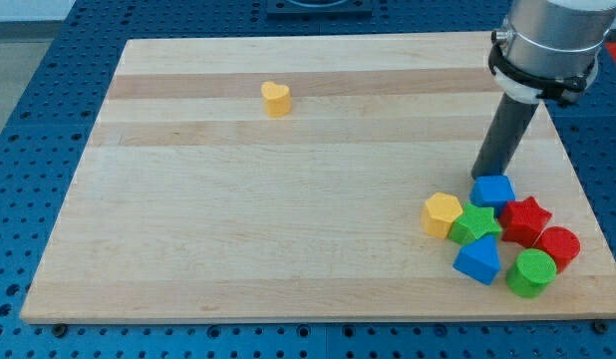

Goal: Move your hand to the top left of the yellow heart

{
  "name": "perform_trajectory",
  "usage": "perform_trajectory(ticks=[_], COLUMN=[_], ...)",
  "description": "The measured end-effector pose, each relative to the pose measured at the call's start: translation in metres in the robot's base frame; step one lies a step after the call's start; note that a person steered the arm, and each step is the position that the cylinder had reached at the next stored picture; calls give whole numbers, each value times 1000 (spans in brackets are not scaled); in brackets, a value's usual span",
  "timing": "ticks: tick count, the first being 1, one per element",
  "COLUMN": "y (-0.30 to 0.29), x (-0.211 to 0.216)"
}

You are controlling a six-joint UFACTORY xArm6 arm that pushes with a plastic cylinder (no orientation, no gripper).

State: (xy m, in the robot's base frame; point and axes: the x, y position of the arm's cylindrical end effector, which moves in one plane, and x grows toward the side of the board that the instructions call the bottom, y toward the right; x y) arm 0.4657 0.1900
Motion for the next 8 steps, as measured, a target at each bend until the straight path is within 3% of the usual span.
perform_trajectory(ticks=[4,6,8], y=[0,-7,-89], x=[-43,-108,-174])
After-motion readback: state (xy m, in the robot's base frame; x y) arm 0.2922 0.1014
